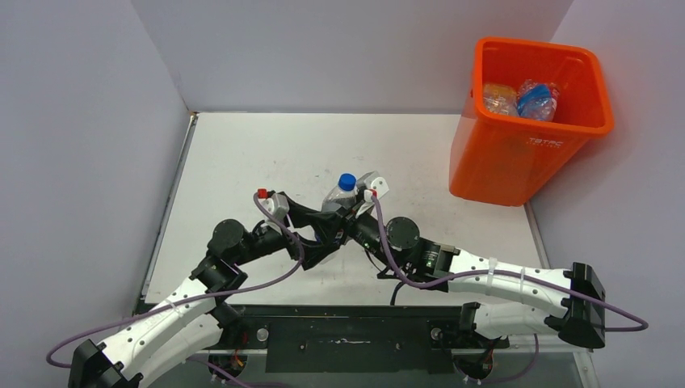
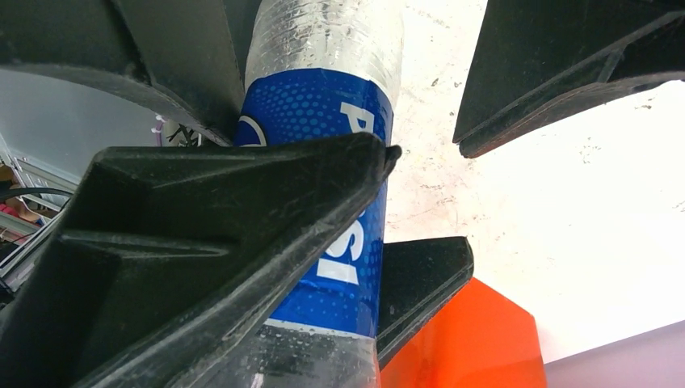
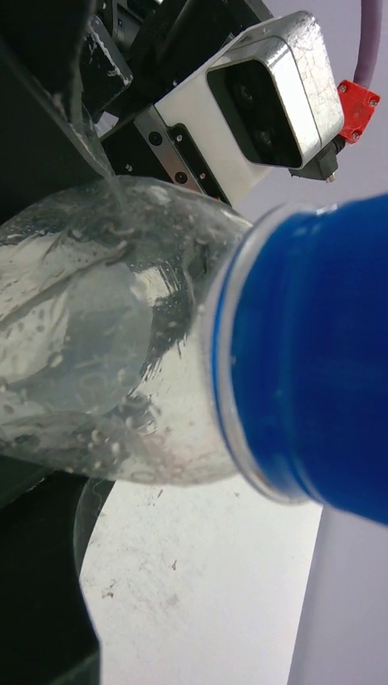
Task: Put the plastic bottles in the bin
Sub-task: Pick up the plastic bottle at the center of the board.
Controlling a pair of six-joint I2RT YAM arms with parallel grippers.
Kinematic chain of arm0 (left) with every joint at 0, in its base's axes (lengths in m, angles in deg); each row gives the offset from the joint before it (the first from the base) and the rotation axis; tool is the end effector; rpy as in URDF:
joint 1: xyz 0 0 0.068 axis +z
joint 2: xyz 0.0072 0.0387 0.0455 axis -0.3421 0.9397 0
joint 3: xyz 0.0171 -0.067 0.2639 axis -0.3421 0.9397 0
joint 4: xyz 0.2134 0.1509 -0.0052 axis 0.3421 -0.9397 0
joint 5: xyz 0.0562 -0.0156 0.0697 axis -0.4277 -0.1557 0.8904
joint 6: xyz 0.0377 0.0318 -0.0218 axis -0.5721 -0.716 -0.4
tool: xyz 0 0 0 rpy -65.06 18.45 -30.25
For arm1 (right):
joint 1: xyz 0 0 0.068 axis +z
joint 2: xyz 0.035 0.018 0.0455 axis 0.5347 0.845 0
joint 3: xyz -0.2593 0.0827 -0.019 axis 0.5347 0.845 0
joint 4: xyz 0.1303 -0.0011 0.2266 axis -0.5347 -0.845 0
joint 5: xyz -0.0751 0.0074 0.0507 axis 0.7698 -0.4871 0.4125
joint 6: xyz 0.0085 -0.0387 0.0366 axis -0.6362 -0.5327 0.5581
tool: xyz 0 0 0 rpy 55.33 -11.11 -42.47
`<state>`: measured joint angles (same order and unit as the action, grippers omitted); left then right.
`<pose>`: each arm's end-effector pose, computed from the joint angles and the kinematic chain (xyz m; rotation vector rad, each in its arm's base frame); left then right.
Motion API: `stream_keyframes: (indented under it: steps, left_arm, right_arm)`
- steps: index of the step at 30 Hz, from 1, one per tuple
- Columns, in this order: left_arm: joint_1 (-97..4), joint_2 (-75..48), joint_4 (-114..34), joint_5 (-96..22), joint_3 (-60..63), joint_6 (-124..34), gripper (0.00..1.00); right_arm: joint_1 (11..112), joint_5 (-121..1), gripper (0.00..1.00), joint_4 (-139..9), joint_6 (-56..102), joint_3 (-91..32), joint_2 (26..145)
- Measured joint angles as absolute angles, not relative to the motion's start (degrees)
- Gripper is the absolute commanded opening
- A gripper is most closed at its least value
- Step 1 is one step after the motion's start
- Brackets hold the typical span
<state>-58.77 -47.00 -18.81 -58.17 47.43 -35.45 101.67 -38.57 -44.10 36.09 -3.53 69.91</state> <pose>0.1280 -0.1254 0.2956 0.6881 1.4132 -1.2008 0.1038 0.2516 0.3510 -0.4822 1.5271 1.0566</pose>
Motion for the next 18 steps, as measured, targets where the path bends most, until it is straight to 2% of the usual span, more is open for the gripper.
stream_keyframes:
  steps: [15,18]
  left_arm:
    - [-59.0,-48.6,-15.6,-60.1,48.8,-32.3,0.97]
    - [-59.0,-47.6,-13.9,-61.4,48.8,-31.6,0.76]
  right_arm:
    - [101.2,-41.5,0.24,-39.3,42.8,2.4,65.3]
    - [101.0,-42.5,0.33,-39.3,43.1,2.4,65.1]
